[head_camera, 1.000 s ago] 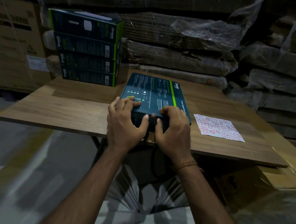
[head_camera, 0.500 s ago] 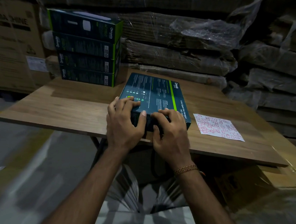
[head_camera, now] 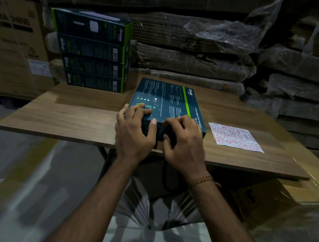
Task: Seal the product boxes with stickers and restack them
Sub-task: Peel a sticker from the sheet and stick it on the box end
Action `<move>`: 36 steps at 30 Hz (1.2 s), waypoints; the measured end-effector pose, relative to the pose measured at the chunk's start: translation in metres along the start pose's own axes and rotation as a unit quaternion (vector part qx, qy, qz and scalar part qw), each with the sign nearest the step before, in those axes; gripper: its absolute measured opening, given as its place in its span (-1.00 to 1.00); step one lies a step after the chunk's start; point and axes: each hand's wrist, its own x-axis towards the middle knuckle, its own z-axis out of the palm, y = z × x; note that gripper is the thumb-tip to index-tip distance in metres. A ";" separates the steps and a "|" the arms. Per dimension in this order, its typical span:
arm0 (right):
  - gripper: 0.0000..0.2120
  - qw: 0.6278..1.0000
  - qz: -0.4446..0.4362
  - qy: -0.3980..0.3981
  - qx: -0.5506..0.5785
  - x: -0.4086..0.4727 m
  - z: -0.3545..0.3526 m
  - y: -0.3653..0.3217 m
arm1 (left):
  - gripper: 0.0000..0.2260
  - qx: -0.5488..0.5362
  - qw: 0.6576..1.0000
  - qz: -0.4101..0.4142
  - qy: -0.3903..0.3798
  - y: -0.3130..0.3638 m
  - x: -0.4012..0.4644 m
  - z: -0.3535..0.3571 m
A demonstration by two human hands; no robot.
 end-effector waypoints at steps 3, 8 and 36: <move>-0.63 1.000 0.006 -0.003 -0.017 0.003 -0.001 -0.002 | -0.60 0.003 1.000 -0.002 0.001 0.001 0.000 0.000; -0.61 1.000 0.016 -0.003 -0.018 0.008 -0.003 -0.003 | -0.59 0.008 1.000 -0.005 0.012 0.003 0.000 0.001; -0.77 0.994 0.060 0.065 0.068 0.018 0.005 0.001 | -0.57 0.065 0.996 0.052 -0.001 -0.006 0.000 -0.005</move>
